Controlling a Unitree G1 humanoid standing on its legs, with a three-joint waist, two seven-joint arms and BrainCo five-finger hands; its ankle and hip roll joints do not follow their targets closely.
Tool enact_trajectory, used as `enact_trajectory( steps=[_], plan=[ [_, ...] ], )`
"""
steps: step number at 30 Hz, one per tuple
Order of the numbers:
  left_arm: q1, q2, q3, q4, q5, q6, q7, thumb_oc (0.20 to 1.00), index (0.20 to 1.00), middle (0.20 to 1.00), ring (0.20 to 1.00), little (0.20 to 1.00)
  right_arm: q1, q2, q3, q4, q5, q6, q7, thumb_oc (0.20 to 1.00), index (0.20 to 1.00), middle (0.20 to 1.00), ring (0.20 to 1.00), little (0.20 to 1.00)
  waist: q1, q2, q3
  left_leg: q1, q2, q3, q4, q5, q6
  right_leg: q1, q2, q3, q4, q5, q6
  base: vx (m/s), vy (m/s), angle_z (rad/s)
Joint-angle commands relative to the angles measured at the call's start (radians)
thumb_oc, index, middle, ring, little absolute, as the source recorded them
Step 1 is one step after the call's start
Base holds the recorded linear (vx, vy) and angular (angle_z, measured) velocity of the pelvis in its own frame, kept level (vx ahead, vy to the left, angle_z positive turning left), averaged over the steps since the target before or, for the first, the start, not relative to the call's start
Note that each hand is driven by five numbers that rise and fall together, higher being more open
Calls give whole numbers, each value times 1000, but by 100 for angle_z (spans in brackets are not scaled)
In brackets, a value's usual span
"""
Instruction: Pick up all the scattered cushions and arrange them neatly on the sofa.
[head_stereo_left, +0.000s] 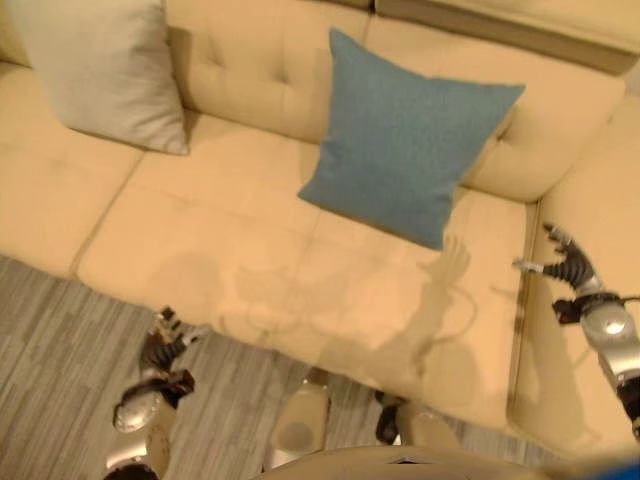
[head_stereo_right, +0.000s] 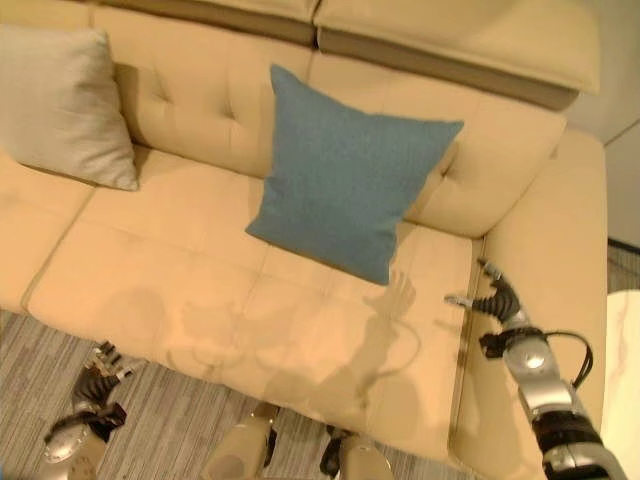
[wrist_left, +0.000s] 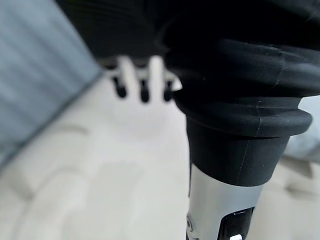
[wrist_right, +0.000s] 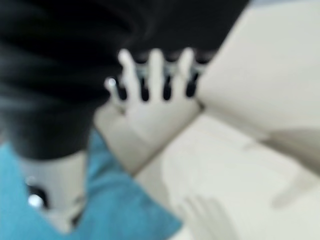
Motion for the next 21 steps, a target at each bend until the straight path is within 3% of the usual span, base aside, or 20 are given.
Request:
enact_trajectory(
  steps=[1, 7, 10, 13, 16, 17, 21],
  plan=[
    [-10, -18, -42, 155, 121, 27, -37, 1000, 1000, 1000, 1000, 1000, 14, 11, 38, 61, -65, -3, 21, 1000, 1000, 1000, 1000, 1000, 35, -10, -66, 65, 90, 12, 1, -20, -70, 134, -50, -61, 19, -75, 96, 64, -59, 23],
    [-51, -99, -44, 410, 201, 60, -25, 1000, 1000, 1000, 1000, 1000, 42, 147, 52, 221, -105, 15, 2, 1000, 1000, 1000, 1000, 1000, 29, -17, -50, 59, 99, 29, 47, 19, -91, 187, -35, -102, 10, -107, 69, -47, -71, 29],
    [-62, -118, -37, 451, 214, 66, -26, 1000, 1000, 1000, 1000, 1000, 20, 175, 83, 310, -124, 33, -4, 1000, 1000, 1000, 1000, 1000, 30, -36, -26, 52, 76, 58, 211, -84, -58, 149, -65, -85, 18, -79, 57, -242, -14, 45],
    [-47, -142, -31, 468, 222, 72, -30, 1000, 1000, 1000, 1000, 1000, 18, 186, 81, 362, -138, 57, -2, 1000, 1000, 1000, 1000, 1000, 16, -28, -38, 137, 83, 35, 284, -124, -47, 115, -82, -66, 47, -66, 47, -192, 93, -19],
    [-44, -153, -34, 471, 228, 73, -31, 1000, 1000, 1000, 1000, 1000, 16, 192, 75, 387, -143, 66, 0, 1000, 1000, 1000, 1000, 1000, -6, -14, -56, 199, 80, -5, 292, -118, -47, 88, -90, -45, 68, -54, 52, -143, 138, -12],
    [-45, -160, -52, 459, 231, 68, -25, 1000, 1000, 1000, 1000, 1000, 17, 193, 68, 409, -146, 73, 0, 1000, 1000, 1000, 1000, 1000, -25, 10, -65, 244, 69, -35, 252, -145, -40, 55, -95, -19, 90, -34, 61, -225, 144, -15],
    [-65, -164, -77, 442, 236, 63, -14, 1000, 1000, 1000, 1000, 1000, 4, 196, 54, 448, -165, 92, -20, 1000, 1000, 1000, 1000, 1000, -68, 19, -83, 275, 13, -23, 147, -258, 13, -30, -153, 10, 123, 24, 86, -273, 147, -5]
  ],
)
